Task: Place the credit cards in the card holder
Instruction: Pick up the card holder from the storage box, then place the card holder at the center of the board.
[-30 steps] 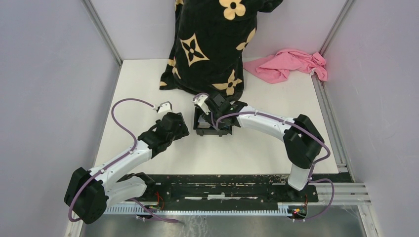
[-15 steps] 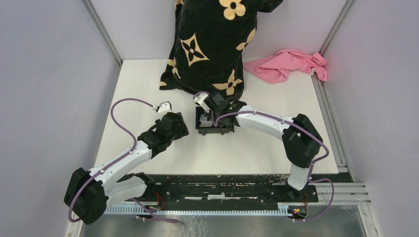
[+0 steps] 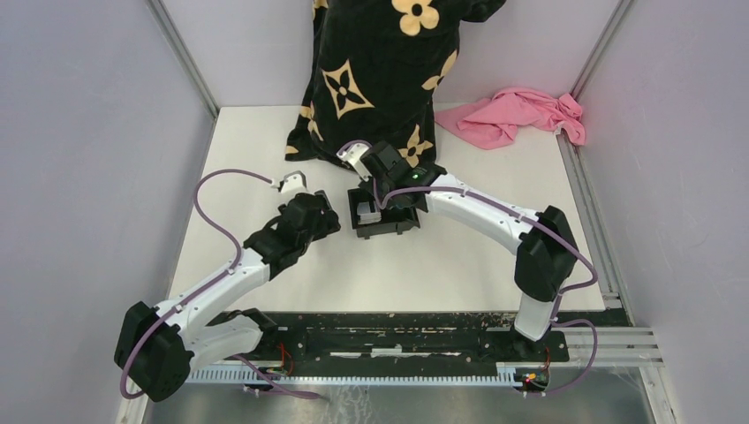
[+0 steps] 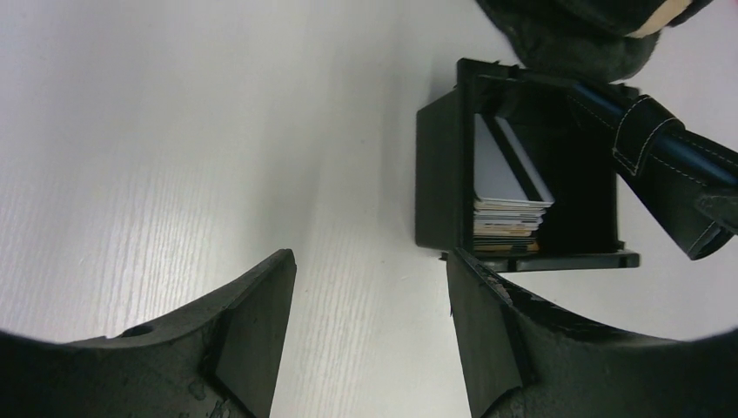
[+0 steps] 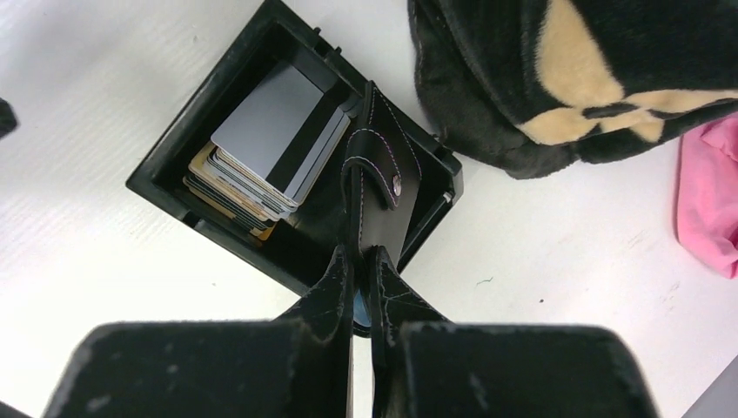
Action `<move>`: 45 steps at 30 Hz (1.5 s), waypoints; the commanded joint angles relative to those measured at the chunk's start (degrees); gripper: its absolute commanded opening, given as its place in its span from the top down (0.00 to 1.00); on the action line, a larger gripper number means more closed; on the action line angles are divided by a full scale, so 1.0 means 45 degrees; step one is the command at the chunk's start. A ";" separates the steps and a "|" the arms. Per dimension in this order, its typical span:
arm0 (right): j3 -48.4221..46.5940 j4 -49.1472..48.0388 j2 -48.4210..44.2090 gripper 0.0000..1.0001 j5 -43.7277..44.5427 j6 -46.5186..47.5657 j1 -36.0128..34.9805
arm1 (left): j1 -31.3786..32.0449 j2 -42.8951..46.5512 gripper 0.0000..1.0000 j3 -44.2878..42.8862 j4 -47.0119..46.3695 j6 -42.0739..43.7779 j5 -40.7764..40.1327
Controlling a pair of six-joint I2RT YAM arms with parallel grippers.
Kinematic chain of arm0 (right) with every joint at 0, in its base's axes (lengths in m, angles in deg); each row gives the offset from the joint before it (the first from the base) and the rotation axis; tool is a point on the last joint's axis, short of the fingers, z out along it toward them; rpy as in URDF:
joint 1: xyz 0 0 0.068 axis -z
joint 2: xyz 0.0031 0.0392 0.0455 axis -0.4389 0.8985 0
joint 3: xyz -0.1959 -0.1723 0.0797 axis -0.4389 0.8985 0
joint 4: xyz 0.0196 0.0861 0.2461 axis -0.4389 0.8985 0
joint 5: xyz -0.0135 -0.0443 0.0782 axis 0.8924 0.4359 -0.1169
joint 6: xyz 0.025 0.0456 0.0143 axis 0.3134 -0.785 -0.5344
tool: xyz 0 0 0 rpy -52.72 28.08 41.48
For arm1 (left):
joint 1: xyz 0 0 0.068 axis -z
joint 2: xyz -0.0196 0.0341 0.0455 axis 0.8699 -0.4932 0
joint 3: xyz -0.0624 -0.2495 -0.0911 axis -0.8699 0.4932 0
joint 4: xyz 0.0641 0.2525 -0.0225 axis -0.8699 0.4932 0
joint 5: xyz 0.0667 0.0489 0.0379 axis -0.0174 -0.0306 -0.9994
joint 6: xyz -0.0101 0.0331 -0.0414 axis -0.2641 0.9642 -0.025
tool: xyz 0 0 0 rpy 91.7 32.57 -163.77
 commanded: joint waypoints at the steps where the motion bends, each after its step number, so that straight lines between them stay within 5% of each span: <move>1: -0.1266 0.0881 -0.0963 0.99 -0.0045 -0.0577 0.0072 | 0.0073 0.0385 0.28 -0.0790 -0.1041 0.0576 0.0298; 13: 0.0741 0.0778 -0.3447 0.99 -0.0638 -0.1351 -0.0426 | 0.0054 0.0674 0.28 -0.2042 0.0422 -0.0385 -0.0545; 26: 0.4691 -0.0323 -0.5528 0.99 0.2321 -0.1603 -0.4154 | 0.0066 0.0961 0.42 -0.1103 0.2883 -0.2752 -0.0732; 36: 0.8300 -0.3661 -0.5355 0.99 0.4742 -0.1738 -0.6149 | 0.0083 0.1570 0.48 -0.0002 0.3018 -0.3436 -0.0095; 45: 0.9172 -0.5052 -0.3934 0.95 0.4433 -0.2482 -0.6723 | 0.0078 0.1779 0.49 0.0041 0.3270 -0.3382 0.0237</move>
